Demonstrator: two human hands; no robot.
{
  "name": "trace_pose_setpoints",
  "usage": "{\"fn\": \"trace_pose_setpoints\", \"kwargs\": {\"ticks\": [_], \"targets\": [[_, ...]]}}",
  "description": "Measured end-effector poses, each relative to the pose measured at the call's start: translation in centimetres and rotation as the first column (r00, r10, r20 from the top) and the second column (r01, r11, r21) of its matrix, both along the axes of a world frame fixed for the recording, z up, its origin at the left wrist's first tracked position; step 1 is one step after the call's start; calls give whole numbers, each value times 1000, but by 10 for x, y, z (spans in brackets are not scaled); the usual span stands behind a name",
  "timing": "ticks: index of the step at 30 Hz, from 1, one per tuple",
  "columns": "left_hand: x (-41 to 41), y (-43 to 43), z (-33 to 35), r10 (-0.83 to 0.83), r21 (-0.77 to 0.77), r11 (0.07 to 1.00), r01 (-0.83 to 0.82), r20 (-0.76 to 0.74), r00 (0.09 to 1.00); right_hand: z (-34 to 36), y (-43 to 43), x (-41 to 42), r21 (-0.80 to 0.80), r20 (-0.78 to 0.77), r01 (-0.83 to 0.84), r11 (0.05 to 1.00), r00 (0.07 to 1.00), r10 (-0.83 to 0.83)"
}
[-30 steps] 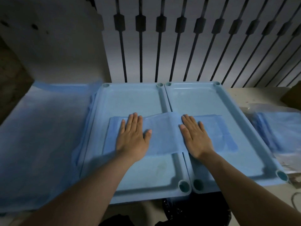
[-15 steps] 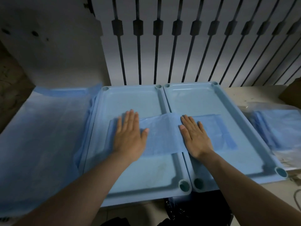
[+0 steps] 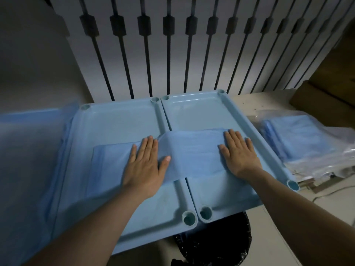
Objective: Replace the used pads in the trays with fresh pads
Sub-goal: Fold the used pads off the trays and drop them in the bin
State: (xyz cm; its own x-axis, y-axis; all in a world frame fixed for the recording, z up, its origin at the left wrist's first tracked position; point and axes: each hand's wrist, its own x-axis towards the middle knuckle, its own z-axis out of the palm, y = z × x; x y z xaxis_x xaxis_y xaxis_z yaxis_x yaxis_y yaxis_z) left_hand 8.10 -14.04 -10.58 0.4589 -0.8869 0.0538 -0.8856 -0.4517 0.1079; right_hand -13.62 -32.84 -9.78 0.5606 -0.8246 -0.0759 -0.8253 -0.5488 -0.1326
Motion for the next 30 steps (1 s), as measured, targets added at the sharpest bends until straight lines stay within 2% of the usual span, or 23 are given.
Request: {"fn": "trace_pose_setpoints", "kwargs": {"ticks": [3,6,9,11,15,22,24,27,29,30], "targets": [[1,0,2,-2,21,1000,2,-4,1000,6,6,1,38,102,100,994,989,-103],[1,-1,7,18,46,999,-16,-45,999,18,22,5,87,304,293,952,902,-306],[-6,0,15,36,25,999,-33,-155,987,32,35,1,135,272,425,895,853,-446],[-18,2,21,-27,-17,1000,25,-138,990,35,36,-3,236,270,475,848,806,-527],[-44,1,24,-139,-34,990,135,-130,982,37,32,-13,437,304,482,760,716,-629],[-50,2,30,-125,10,991,130,-205,971,40,37,-18,656,382,355,666,605,-699],[-50,3,33,-120,27,991,128,-210,970,44,40,-19,708,496,264,655,474,-728],[-53,1,39,-140,64,987,150,-141,980,56,32,-24,782,594,121,612,157,-789],[-59,-4,44,-189,60,979,193,-62,980,62,25,-28,776,620,107,621,44,-783],[-63,-8,47,-211,57,976,212,-36,977,62,23,-29,762,636,131,635,33,-771]]}}
